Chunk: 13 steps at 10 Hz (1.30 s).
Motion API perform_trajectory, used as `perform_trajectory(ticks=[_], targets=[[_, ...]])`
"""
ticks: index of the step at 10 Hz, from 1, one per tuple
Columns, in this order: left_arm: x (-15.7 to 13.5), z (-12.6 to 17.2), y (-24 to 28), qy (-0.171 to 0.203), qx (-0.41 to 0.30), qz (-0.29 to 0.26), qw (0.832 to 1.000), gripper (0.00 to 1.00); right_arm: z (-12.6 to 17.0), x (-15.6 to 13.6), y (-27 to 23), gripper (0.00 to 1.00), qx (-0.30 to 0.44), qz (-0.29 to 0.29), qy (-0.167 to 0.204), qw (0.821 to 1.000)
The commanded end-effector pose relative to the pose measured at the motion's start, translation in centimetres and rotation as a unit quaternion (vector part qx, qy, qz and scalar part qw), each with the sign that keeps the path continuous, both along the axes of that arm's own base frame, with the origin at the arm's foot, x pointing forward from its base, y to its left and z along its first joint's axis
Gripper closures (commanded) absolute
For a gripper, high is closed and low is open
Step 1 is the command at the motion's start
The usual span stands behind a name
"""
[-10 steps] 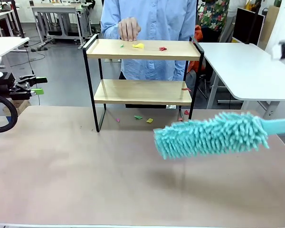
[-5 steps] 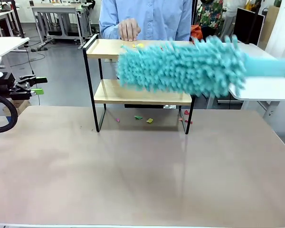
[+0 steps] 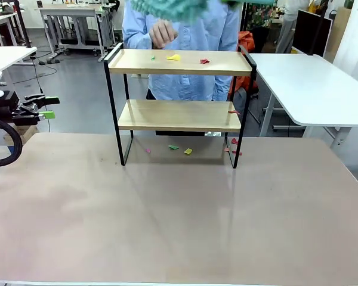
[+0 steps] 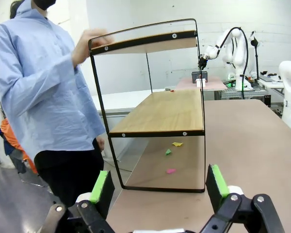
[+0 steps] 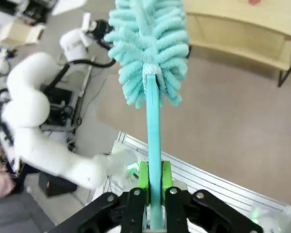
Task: Clean the shelf.
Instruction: Clean the specific section of the Shelf indicated by the human with the Duster.
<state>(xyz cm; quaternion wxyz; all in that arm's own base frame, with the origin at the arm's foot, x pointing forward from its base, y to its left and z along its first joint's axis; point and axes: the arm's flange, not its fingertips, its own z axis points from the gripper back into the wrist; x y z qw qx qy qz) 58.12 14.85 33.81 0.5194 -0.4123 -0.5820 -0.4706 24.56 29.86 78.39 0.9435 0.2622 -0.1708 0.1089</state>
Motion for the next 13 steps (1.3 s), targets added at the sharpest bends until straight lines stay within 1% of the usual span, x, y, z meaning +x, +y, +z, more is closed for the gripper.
perform_trajectory(ticks=[1,2,4,5,6,11,12,13], targets=[[-0.1,0.4,0.0,-0.004,0.003,-0.002,1.000,0.00,0.6,4.4,5.8,0.87,-0.024,-0.087,0.032,0.995],[-0.1,0.4,0.0,-0.004,0.003,-0.002,1.000,0.00,-0.1,6.3,9.2,0.87,-0.016,-0.131,0.013,0.991],[-0.1,0.4,0.0,-0.004,0.003,-0.002,1.000,0.00,-1.7,8.9,13.6,0.87,-0.016,-0.185,-0.007,0.982],[-0.1,0.4,0.0,-0.004,0.003,-0.002,1.000,0.00,-2.4,9.6,14.3,0.87,-0.011,-0.197,-0.003,0.980],[-0.1,0.4,0.0,-0.004,0.003,-0.002,1.000,0.00,-3.1,7.4,10.8,0.87,-0.004,-0.140,0.008,0.990],[-0.1,0.4,0.0,-0.004,0.003,-0.002,1.000,0.00,-3.1,7.4,10.8,0.87,-0.004,-0.140,0.008,0.990],[-0.1,0.4,0.0,-0.004,0.003,-0.002,1.000,0.00,-3.1,7.7,11.6,0.87,-0.003,-0.149,0.013,0.989],[-0.1,0.4,0.0,-0.004,0.003,-0.002,1.000,0.00,-3.0,8.3,13.3,0.87,-0.023,-0.152,-0.002,0.988]])
